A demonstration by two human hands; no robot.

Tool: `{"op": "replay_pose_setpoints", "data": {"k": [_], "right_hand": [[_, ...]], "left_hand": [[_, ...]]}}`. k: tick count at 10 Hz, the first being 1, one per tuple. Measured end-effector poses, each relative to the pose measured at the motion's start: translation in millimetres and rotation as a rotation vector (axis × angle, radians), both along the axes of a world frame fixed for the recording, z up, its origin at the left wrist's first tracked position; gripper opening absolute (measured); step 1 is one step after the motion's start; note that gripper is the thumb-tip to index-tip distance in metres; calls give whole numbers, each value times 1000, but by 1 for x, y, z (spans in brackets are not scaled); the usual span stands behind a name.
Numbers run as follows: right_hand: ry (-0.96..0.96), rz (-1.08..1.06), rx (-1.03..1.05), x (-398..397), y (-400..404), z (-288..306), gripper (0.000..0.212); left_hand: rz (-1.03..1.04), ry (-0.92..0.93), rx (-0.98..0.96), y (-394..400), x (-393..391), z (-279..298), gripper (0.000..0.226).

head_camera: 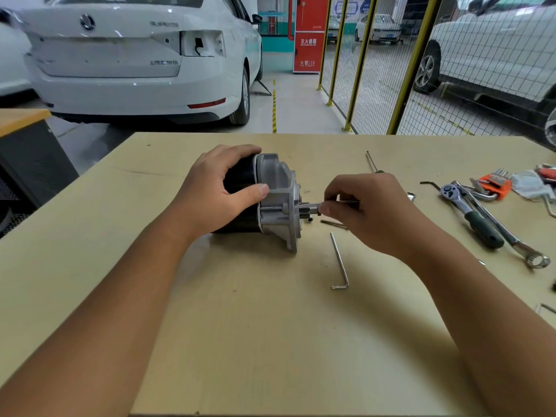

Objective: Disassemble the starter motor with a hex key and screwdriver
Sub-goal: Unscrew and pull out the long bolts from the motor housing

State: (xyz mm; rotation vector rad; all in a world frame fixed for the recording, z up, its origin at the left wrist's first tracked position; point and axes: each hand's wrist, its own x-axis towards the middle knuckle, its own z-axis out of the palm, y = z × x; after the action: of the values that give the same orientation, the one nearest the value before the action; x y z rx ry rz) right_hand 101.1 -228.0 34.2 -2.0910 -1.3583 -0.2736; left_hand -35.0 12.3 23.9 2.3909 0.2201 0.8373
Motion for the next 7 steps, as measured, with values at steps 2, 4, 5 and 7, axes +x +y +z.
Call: {"op": "replay_pose_setpoints", "data": {"k": [2,4,5,7], "right_hand": [[-6,17,-91,2,1,1,19],[-94,9,-23,2,-2,4,7],[-88,15,25,1,-2,4,5],[-47,34,30,1,-2,4,6]], "left_hand": [[-5,-1,-1,1,0,0,62],[-7,-8,-2,0,1,0,62],[-6,-2,-2,1,1,0,64],[-6,-7,-7,2,1,-1,64]]}}
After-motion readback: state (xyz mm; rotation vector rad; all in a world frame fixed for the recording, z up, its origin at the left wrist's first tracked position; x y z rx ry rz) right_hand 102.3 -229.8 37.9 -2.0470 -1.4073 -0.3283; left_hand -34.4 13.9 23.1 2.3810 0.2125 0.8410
